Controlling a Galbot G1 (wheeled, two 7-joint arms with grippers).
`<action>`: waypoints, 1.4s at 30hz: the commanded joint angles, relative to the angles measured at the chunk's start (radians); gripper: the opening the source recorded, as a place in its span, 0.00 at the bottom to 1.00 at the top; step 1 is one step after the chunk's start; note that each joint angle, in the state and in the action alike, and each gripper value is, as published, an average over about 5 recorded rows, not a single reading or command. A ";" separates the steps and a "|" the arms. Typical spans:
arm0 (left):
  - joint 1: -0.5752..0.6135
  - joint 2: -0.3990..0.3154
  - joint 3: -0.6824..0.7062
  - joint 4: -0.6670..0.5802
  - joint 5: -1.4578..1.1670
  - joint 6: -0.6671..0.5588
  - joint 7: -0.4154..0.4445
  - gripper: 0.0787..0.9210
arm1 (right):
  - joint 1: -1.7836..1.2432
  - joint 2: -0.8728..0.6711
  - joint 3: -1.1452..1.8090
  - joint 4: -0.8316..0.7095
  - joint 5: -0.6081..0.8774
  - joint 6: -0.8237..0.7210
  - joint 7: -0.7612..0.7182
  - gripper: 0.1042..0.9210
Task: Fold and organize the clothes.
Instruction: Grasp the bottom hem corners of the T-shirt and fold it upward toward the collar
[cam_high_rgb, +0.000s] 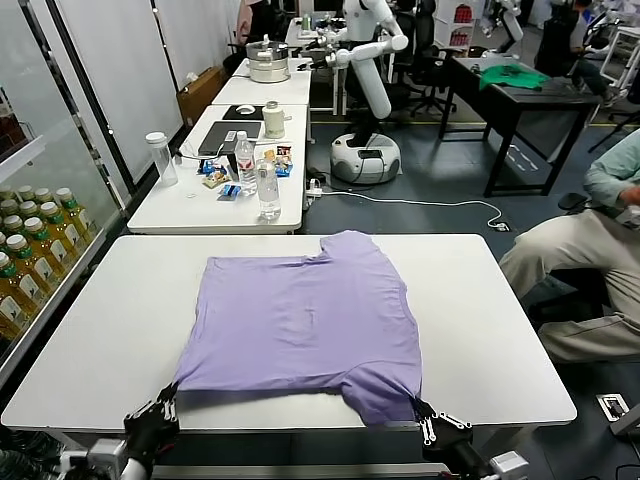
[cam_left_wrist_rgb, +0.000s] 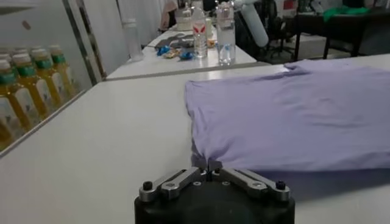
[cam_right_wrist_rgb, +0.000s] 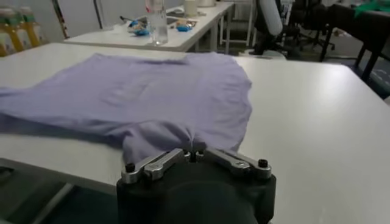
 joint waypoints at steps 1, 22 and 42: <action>0.011 0.011 -0.047 -0.026 -0.017 -0.021 0.014 0.01 | 0.123 0.015 -0.017 -0.017 -0.014 -0.001 0.002 0.01; -0.414 -0.004 0.027 0.286 -0.097 0.050 0.095 0.01 | 0.576 0.090 -0.217 -0.322 0.019 -0.052 0.058 0.01; -0.544 0.015 0.072 0.381 -0.105 0.022 0.150 0.01 | 0.648 0.139 -0.229 -0.450 0.008 -0.060 0.065 0.01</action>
